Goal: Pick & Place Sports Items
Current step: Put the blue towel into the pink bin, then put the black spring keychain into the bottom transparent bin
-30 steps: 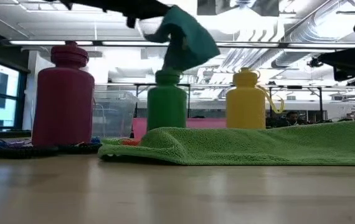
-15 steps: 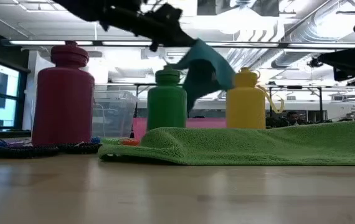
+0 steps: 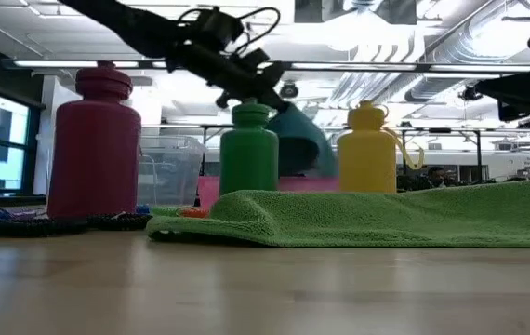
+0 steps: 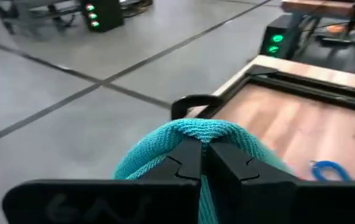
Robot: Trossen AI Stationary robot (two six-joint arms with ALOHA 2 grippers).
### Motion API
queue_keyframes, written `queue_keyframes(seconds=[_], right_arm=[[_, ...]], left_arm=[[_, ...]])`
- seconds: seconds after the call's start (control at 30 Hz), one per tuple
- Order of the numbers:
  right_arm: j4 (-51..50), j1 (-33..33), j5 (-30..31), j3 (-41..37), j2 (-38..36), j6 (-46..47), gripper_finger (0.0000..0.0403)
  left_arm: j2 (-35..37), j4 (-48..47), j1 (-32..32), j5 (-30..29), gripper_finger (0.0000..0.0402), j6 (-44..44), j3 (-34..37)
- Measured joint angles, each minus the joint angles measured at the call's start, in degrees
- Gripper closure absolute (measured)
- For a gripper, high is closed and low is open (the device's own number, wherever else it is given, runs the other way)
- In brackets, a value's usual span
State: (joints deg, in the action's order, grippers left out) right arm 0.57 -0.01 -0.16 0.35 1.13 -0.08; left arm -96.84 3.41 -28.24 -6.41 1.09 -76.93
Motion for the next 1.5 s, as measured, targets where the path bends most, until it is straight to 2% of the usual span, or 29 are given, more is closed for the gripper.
queue_keyframes(seconds=[0.33,0.7,0.9,1.0,1.1,1.37,1.5], right_arm=[[0.01,0.00,0.00,0.01,0.01,0.02,0.0403],[0.01,0.00,0.00,-0.01,0.01,0.02,0.0403],[0.01,0.00,0.00,-0.01,0.01,0.02,0.0402],[0.01,0.00,0.00,0.01,0.01,0.02,0.0402],[0.01,0.00,0.00,0.00,0.01,0.02,0.0402],[0.01,0.00,0.00,0.01,0.01,0.02,0.0403],[0.01,0.00,-0.02,0.01,0.01,0.02,0.0403]], left_arm=[[-1.64,-7.70,0.15,-0.97,0.0401,-0.03,0.02],[-3.59,-9.91,1.60,-1.93,0.0401,5.80,0.02],[-4.37,-9.45,2.41,-2.24,0.0401,5.05,0.04],[-4.37,-9.46,3.02,-4.24,0.0395,4.43,0.04],[-4.35,-9.41,3.28,-5.81,0.0366,4.46,0.04],[-4.35,-9.43,3.75,-5.78,0.0227,4.38,0.04],[-4.35,-9.45,4.06,-5.69,0.0181,2.96,0.04]])
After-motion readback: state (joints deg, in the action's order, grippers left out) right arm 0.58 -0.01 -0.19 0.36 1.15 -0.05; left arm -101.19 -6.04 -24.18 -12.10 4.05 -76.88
